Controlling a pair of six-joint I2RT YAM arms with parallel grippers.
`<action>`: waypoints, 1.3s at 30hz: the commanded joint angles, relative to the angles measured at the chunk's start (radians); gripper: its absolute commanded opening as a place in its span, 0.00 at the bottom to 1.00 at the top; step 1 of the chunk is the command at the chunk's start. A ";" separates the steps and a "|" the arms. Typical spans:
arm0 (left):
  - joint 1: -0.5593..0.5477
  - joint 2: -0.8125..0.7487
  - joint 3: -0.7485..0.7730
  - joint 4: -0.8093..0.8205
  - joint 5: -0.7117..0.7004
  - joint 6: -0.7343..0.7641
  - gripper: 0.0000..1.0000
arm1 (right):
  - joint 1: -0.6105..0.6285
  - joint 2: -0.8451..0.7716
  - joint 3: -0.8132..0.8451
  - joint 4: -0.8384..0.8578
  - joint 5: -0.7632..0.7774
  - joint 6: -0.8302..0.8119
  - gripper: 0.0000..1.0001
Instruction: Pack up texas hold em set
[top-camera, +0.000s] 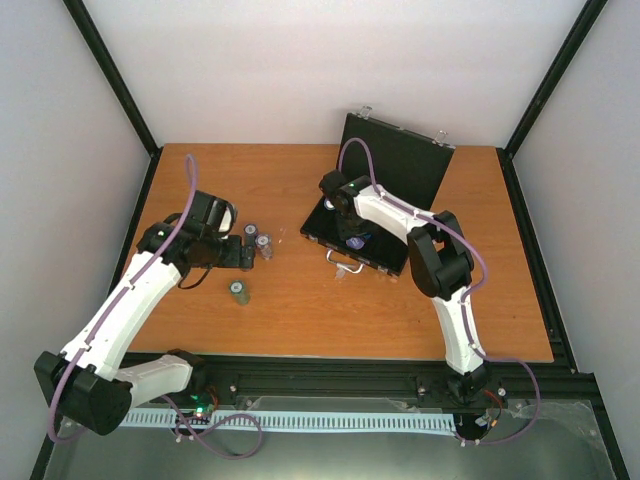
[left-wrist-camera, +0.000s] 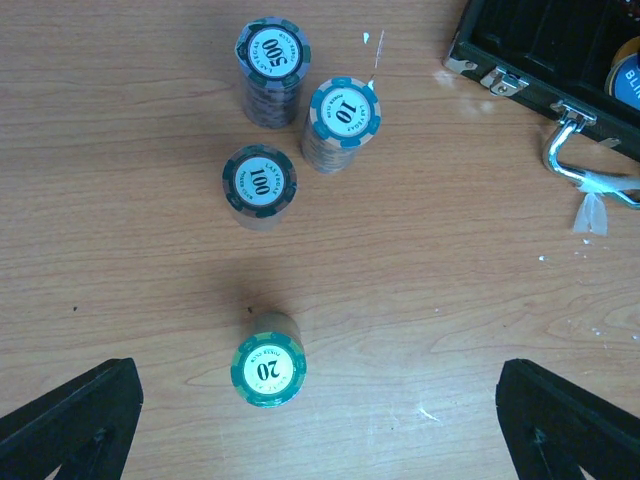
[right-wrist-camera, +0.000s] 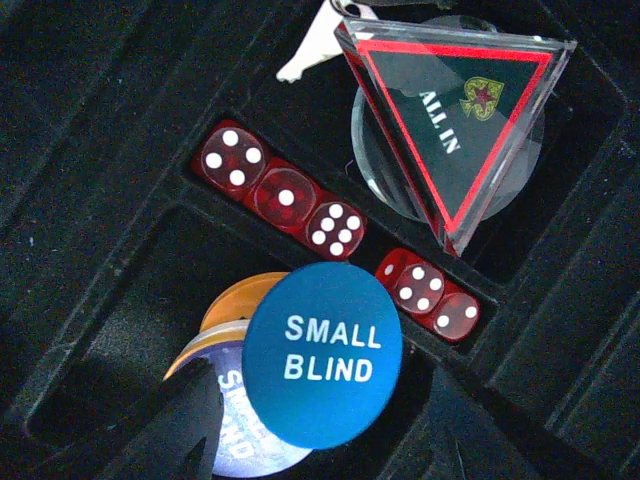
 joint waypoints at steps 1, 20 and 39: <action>0.001 0.006 0.030 0.020 0.001 -0.006 1.00 | -0.007 0.001 0.017 0.006 -0.002 0.002 0.59; 0.001 0.031 0.062 0.014 0.015 0.032 1.00 | -0.045 -0.158 0.078 -0.044 -0.229 0.022 0.79; 0.001 0.282 0.225 0.048 -0.031 -0.041 1.00 | -0.191 -0.085 -0.032 0.083 -0.598 -0.142 0.65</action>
